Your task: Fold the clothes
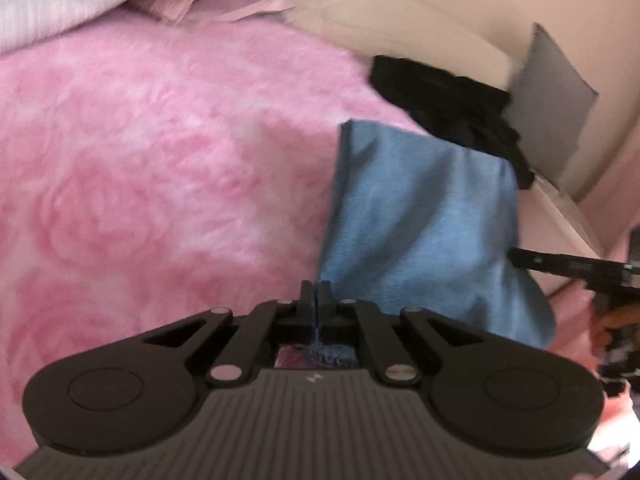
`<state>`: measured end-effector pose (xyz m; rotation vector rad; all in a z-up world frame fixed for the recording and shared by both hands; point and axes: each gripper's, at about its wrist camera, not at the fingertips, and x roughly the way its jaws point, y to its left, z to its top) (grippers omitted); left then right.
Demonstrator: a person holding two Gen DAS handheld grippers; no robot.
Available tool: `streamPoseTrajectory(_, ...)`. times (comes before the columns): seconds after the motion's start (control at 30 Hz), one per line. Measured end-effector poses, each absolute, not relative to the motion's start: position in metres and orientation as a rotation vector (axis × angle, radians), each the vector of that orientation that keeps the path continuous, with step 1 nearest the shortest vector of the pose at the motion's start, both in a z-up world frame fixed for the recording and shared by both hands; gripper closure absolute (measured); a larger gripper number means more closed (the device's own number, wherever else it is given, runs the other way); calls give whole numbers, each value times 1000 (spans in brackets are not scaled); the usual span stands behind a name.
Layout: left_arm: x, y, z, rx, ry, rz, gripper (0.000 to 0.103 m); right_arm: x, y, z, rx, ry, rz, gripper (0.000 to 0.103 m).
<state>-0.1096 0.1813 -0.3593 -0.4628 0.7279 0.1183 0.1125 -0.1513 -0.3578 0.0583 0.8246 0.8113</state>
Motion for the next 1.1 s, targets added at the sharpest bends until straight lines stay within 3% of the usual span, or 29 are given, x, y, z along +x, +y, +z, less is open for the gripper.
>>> streamPoseTrajectory(0.07,-109,185,-349,-487,722,108,102,121,-159,-349,100,872,820,91)
streamPoseTrajectory(0.1,-109,190,-339,-517,701,91,97,125,-163,-345,122,896,824,86)
streamPoseTrajectory(0.13,-107,197,-331,-550,675,75,92,129,-167,-340,144,919,828,73)
streamPoseTrajectory(0.2,-98,211,-316,-619,628,54,68,138,-177,-325,215,885,823,60)
streamPoseTrajectory(0.27,-77,219,-307,-664,618,34,65,151,-177,-310,274,843,832,55)
streamPoseTrajectory(0.5,6,226,-326,-770,707,-20,70,200,-134,-308,317,893,841,55)
streamPoseTrajectory(0.53,15,226,-330,-786,716,-27,70,204,-129,-312,325,908,846,62)
streamPoseTrajectory(0.57,21,225,-336,-797,728,-37,79,207,-125,-316,317,915,841,82)
streamPoseTrajectory(0.6,24,224,-341,-798,736,-36,91,209,-122,-319,307,921,834,88)
streamPoseTrajectory(0.67,22,222,-341,-767,714,-34,92,207,-123,-321,298,897,835,94)
streamPoseTrajectory(0.87,2,221,-335,-755,542,-45,96,198,-135,-319,268,789,871,100)
streamPoseTrajectory(1.03,34,212,-361,-630,650,1,95,211,-126,-360,281,878,788,100)
streamPoseTrajectory(1.1,35,213,-361,-613,656,0,89,213,-126,-360,295,893,777,92)
